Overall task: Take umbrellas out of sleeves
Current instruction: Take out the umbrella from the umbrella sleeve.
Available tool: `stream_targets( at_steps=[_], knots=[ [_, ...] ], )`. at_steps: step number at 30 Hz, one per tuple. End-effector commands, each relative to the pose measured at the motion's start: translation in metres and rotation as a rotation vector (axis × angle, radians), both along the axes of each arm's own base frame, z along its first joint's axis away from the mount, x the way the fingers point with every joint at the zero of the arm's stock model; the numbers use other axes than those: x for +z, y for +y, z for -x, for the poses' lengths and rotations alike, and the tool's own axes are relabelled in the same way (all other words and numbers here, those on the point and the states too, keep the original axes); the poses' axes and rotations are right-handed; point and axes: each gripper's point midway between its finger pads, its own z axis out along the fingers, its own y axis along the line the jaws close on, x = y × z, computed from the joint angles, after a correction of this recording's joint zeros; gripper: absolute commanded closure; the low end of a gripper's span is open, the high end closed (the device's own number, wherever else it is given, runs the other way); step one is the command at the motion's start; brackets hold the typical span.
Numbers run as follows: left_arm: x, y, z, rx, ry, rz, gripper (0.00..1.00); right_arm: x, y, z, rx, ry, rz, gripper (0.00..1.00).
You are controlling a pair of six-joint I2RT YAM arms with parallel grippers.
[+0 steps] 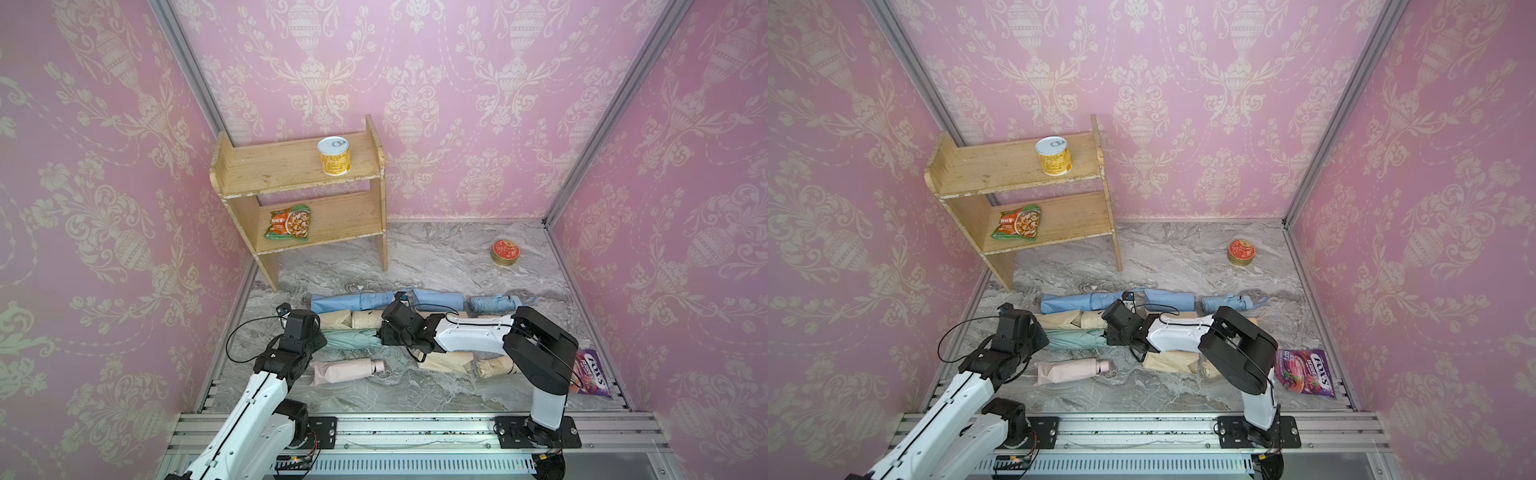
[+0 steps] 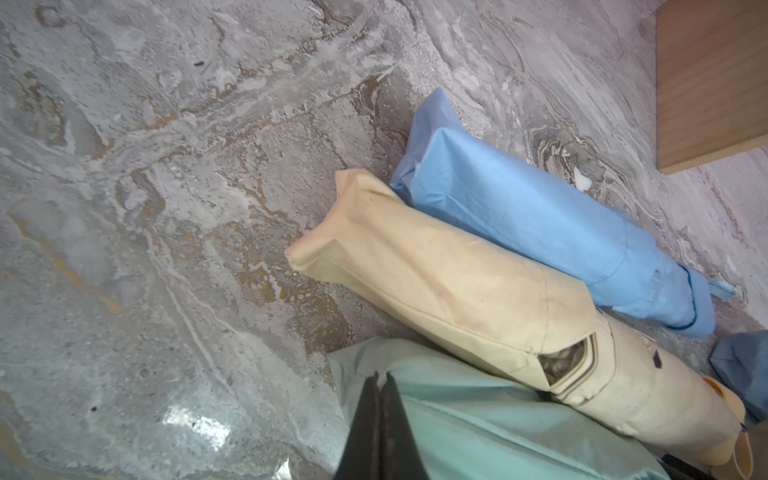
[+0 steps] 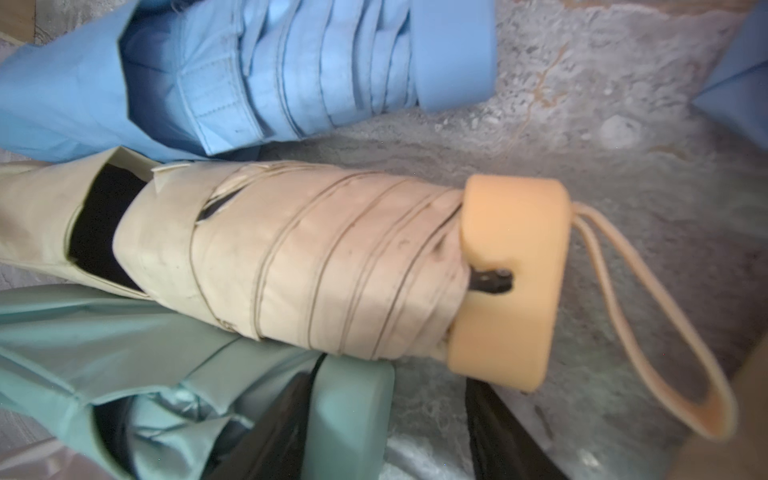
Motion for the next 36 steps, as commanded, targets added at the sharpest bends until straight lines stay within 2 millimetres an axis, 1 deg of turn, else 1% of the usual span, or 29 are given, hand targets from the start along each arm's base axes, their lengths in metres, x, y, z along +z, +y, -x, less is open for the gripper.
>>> stream_targets(
  at_steps=[1, 8, 12, 15, 22, 23, 24, 26, 29, 32, 36],
  knots=[
    [0.008, 0.021, 0.0, 0.063, -0.007, -0.079, 1.0, -0.036, -0.062, 0.012, -0.077, 0.066, 0.224, 0.4],
    [0.006, 0.026, -0.001, 0.086, -0.004, -0.081, 1.0, -0.033, -0.07, 0.011, -0.091, 0.053, 0.234, 0.4],
    [0.01, 0.03, -0.002, 0.101, -0.015, -0.09, 1.0, -0.03, -0.075, 0.012, -0.101, 0.044, 0.238, 0.4],
    [0.008, 0.033, -0.001, 0.109, -0.006, -0.096, 1.0, -0.028, -0.078, 0.013, -0.108, 0.04, 0.24, 0.4],
    [0.007, 0.041, 0.001, 0.147, -0.005, -0.108, 1.0, -0.017, -0.078, 0.011, -0.115, 0.022, 0.227, 0.4],
    [0.007, 0.042, 0.001, 0.148, -0.01, -0.111, 0.97, -0.014, -0.076, 0.01, -0.111, 0.02, 0.219, 0.4],
    [0.007, 0.042, 0.002, 0.151, -0.015, -0.11, 0.9, -0.013, -0.075, 0.011, -0.107, 0.021, 0.214, 0.39],
    [0.009, 0.043, 0.002, 0.166, -0.037, -0.102, 0.68, -0.005, -0.069, 0.01, -0.098, 0.012, 0.191, 0.38],
    [0.018, 0.041, 0.002, 0.168, -0.078, -0.071, 0.47, 0.015, -0.061, 0.008, -0.079, -0.019, 0.156, 0.34],
    [0.031, 0.038, 0.004, 0.161, -0.092, -0.052, 0.38, 0.038, -0.052, 0.01, -0.05, -0.061, 0.129, 0.3],
    [0.044, 0.031, 0.007, 0.149, -0.111, -0.007, 0.32, 0.066, -0.04, 0.016, 0.0, -0.106, 0.098, 0.25]
  ],
)
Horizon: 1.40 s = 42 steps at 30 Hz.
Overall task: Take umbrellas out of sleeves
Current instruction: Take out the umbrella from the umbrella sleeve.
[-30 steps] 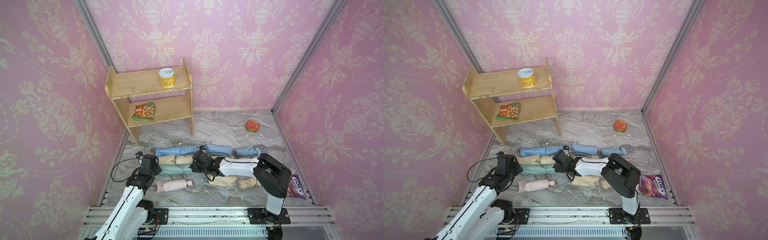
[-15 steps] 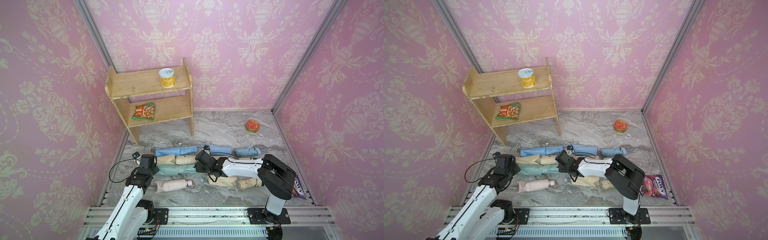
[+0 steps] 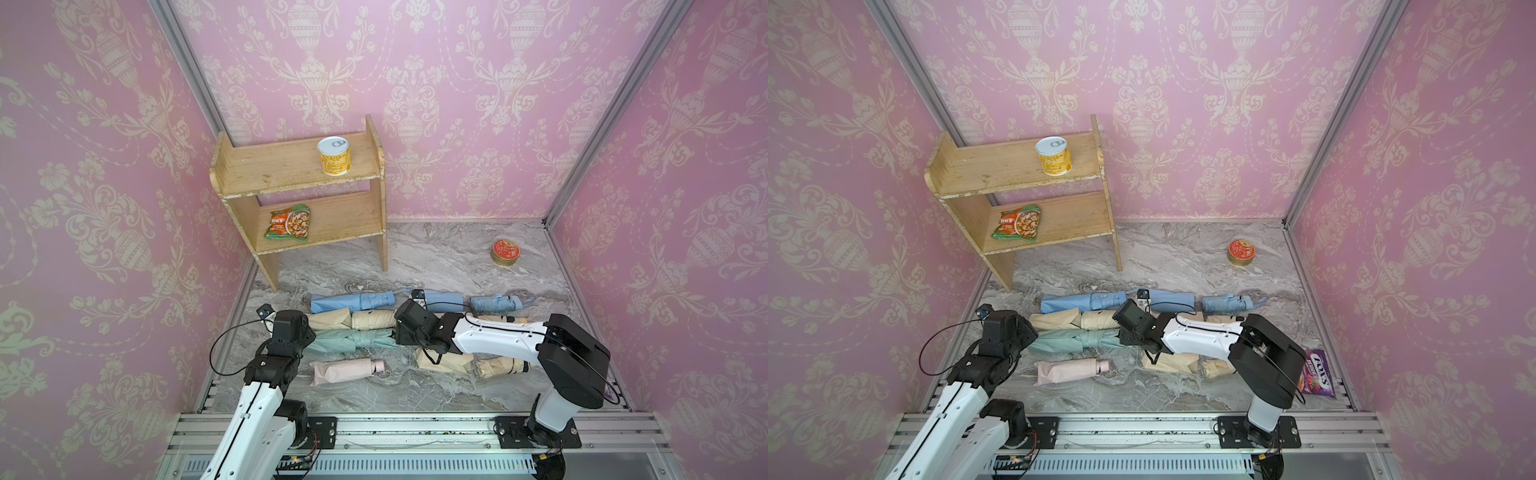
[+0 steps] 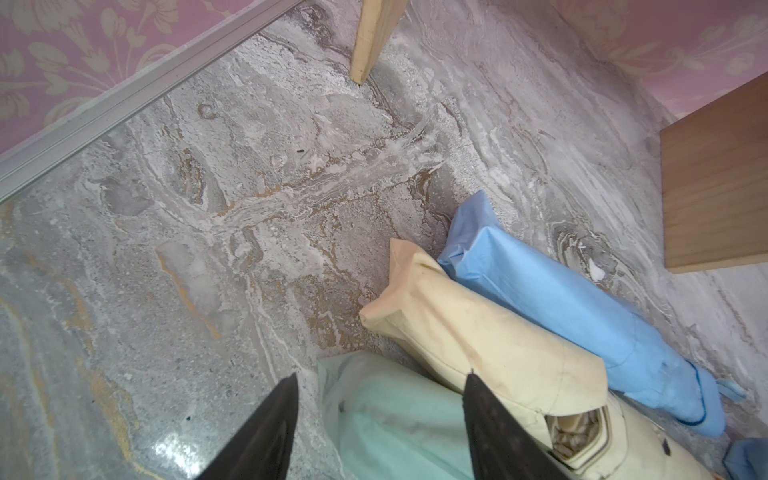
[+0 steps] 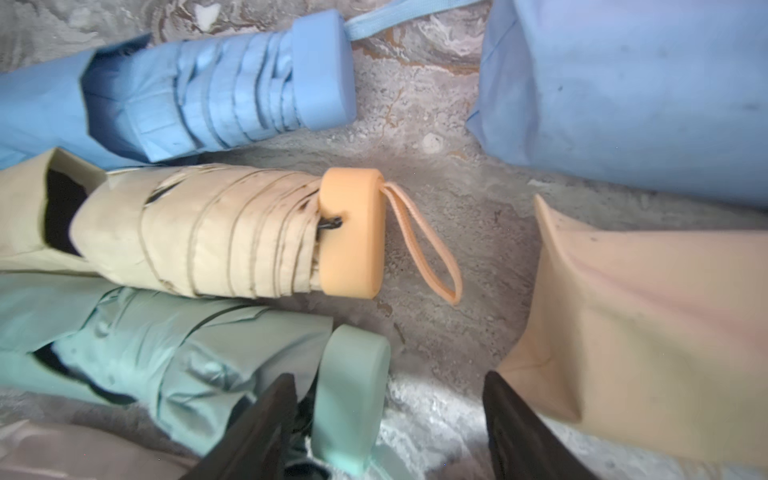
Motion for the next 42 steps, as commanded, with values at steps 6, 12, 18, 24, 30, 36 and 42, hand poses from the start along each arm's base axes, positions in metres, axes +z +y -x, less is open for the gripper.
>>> stream_targets(
  at_steps=[6, 12, 18, 24, 30, 36, 42],
  knots=[
    [-0.001, -0.02, 0.019, -0.028, 0.061, 0.133, 0.29, 0.045, 0.012, 0.028, 0.121, -0.064, -0.024, 0.18],
    [-0.015, -0.027, 0.041, -0.051, 0.127, 0.117, 0.28, 0.041, 0.02, 0.059, 0.13, -0.016, -0.102, 0.16],
    [-0.029, -0.041, 0.055, -0.09, 0.197, 0.11, 0.26, 0.028, 0.034, 0.082, 0.023, 0.077, -0.262, 0.16],
    [-0.05, -0.042, 0.071, -0.062, 0.287, 0.124, 0.25, 0.014, 0.045, 0.085, -0.08, 0.143, -0.379, 0.16],
    [-0.053, -0.039, 0.078, -0.027, 0.281, 0.132, 0.28, 0.004, 0.058, 0.088, -0.134, 0.205, -0.462, 0.18],
    [-0.064, -0.05, 0.075, -0.045, 0.292, 0.182, 0.39, -0.005, 0.067, 0.089, -0.193, 0.255, -0.506, 0.22],
    [-0.066, -0.06, 0.064, -0.077, 0.264, 0.212, 0.63, -0.021, 0.072, 0.091, -0.26, 0.318, -0.54, 0.28]
  ],
)
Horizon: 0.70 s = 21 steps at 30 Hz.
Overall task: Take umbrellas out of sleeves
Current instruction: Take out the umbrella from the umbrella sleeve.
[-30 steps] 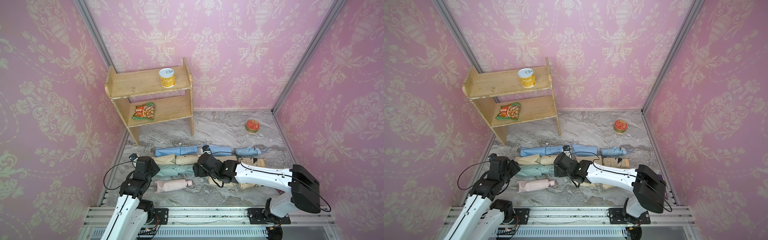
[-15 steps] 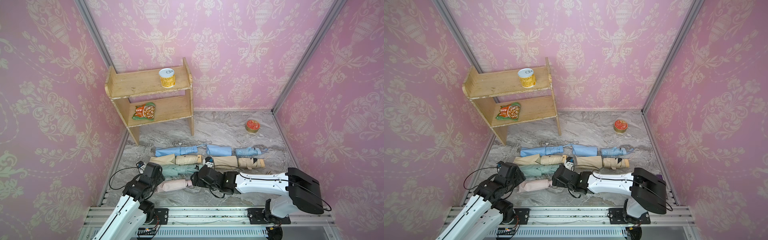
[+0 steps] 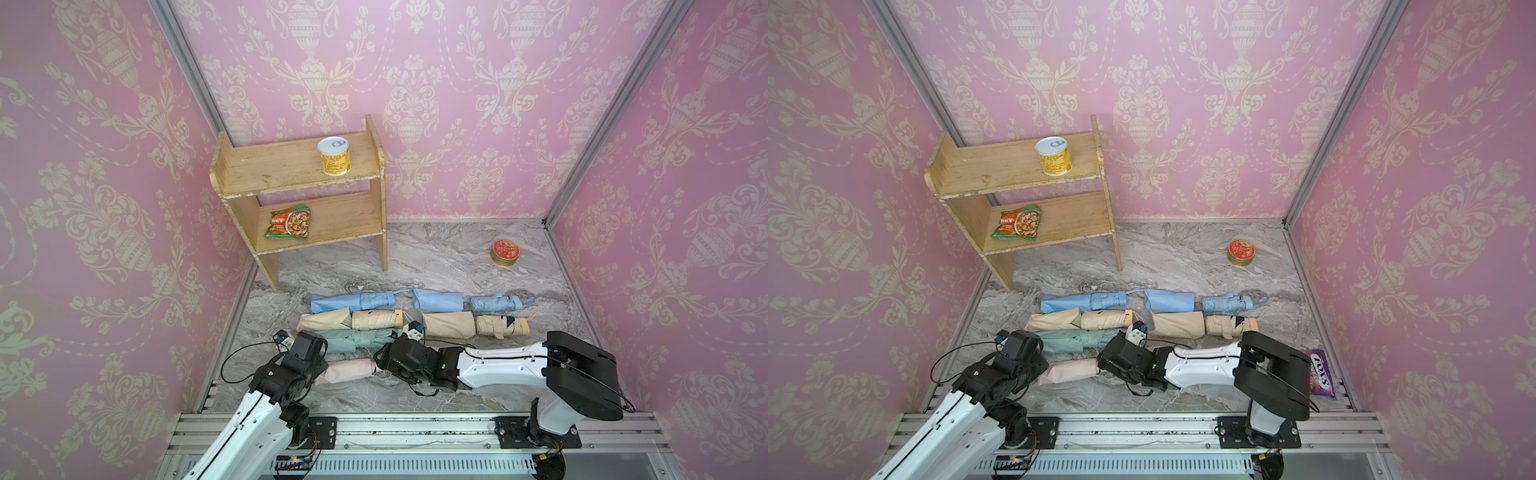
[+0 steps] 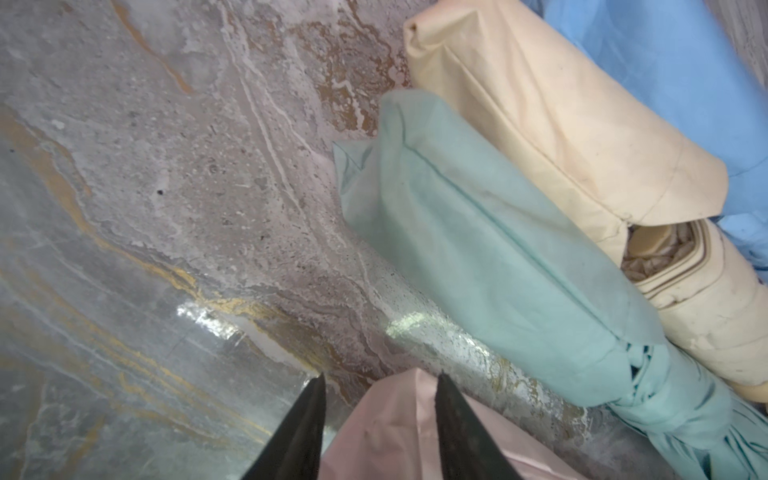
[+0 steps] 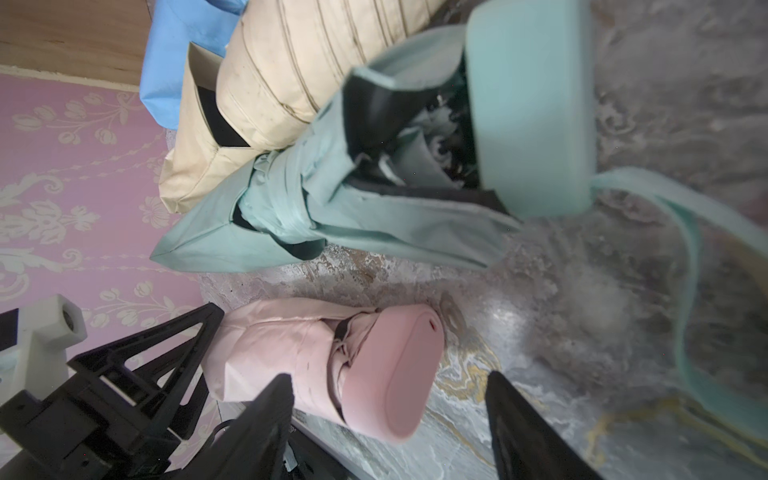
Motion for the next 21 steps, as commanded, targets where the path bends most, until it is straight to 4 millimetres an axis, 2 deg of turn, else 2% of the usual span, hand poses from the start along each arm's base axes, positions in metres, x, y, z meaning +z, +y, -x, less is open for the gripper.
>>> stream_targets(
  at_steps=[1, 7, 12, 15, 21],
  knots=[
    [-0.005, -0.008, -0.005, -0.016, -0.007, 0.03, 0.68, -0.012, 0.003, 0.005, -0.047, 0.067, -0.034, 0.29],
    [-0.005, -0.011, -0.011, -0.028, -0.02, 0.035, 0.86, -0.018, 0.002, 0.006, -0.078, 0.099, -0.039, 0.33],
    [-0.006, -0.011, -0.012, -0.032, -0.031, 0.033, 0.89, -0.014, 0.001, 0.003, -0.063, 0.072, -0.01, 0.35],
    [-0.006, -0.011, -0.013, -0.034, -0.037, 0.03, 0.89, 0.004, -0.004, -0.003, 0.01, -0.036, 0.079, 0.35],
    [-0.007, -0.011, -0.016, -0.04, -0.051, 0.026, 0.91, 0.062, -0.021, -0.017, 0.297, -0.347, 0.357, 0.3]
  ],
)
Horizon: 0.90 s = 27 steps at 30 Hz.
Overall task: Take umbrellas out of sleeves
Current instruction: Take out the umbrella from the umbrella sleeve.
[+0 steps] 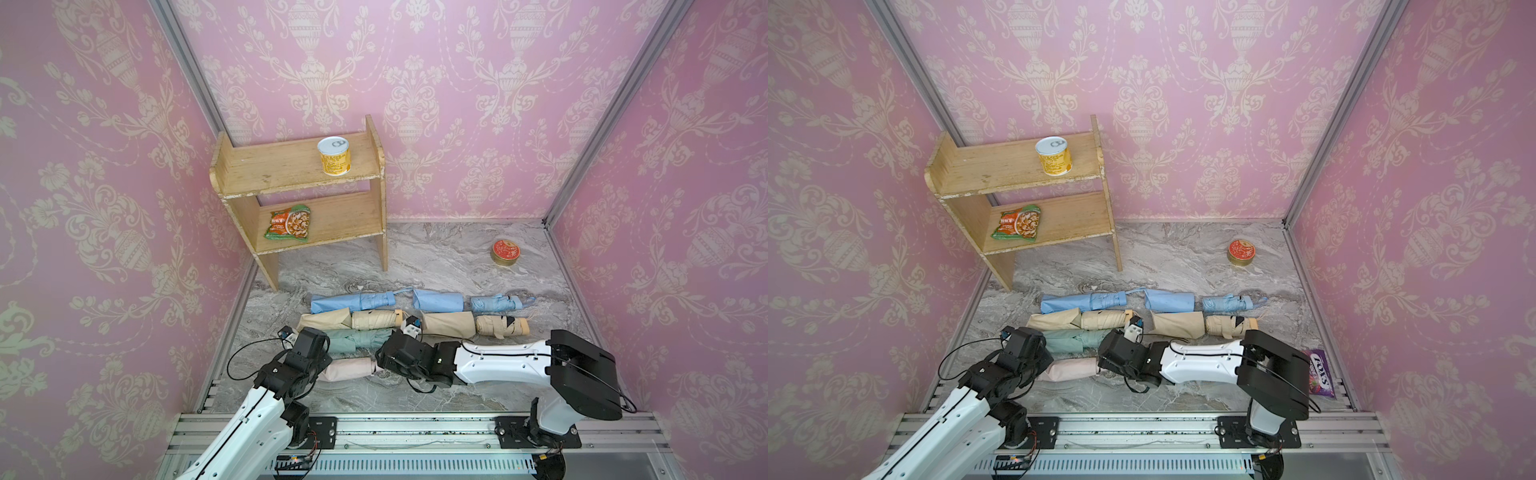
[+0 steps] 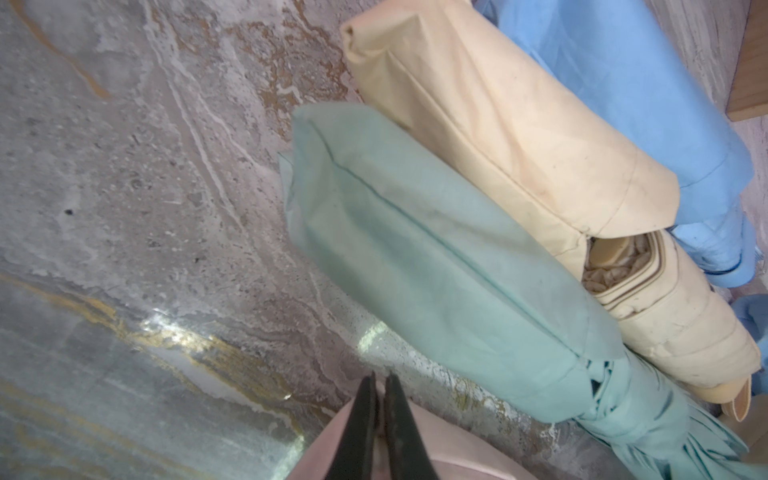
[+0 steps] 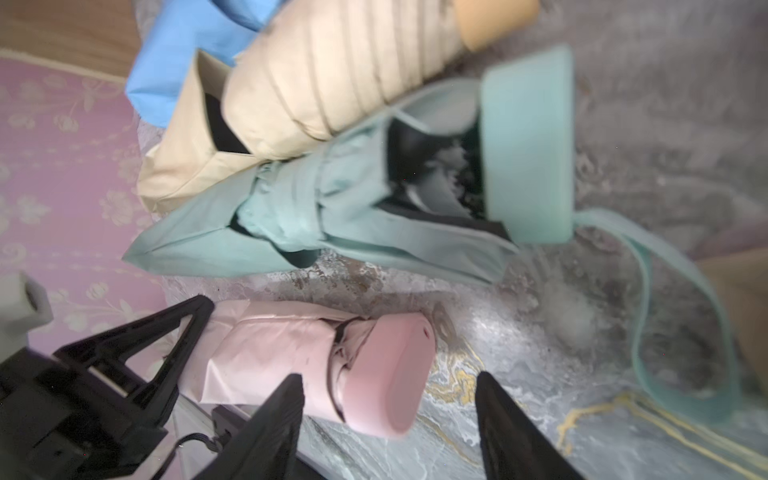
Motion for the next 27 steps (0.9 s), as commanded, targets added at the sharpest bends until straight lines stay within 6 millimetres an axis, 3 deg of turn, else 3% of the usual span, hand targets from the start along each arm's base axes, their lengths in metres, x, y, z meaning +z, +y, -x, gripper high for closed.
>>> stream_targets(
  at_steps=[1, 4, 8, 12, 16, 22, 27],
  knots=[
    [-0.004, -0.001, 0.0, -0.028, -0.005, -0.01, 0.91, 0.038, -0.017, -0.007, 0.277, -0.248, 0.254, 0.29],
    [-0.004, -0.002, 0.0, -0.031, -0.01, -0.01, 0.92, 0.047, -0.017, -0.002, 0.569, -0.371, 0.407, 0.24],
    [-0.001, -0.002, -0.003, -0.04, -0.029, -0.015, 0.93, 0.036, -0.016, 0.028, 0.994, -0.419, 0.445, 0.2],
    [0.001, -0.002, -0.004, -0.042, -0.044, -0.012, 0.93, 0.022, -0.025, 0.041, 1.218, -0.428, 0.445, 0.15],
    [0.0, -0.002, -0.004, -0.043, -0.045, -0.016, 0.94, 0.01, -0.026, 0.039, 1.364, -0.505, 0.46, 0.15],
    [-0.003, -0.003, -0.007, -0.043, -0.047, -0.009, 0.95, -0.007, -0.012, 0.044, 1.552, -0.666, 0.426, 0.14],
    [-0.003, -0.005, -0.009, -0.05, -0.047, -0.012, 0.95, -0.029, -0.002, 0.033, 1.631, -0.671, 0.521, 0.23]
  ],
)
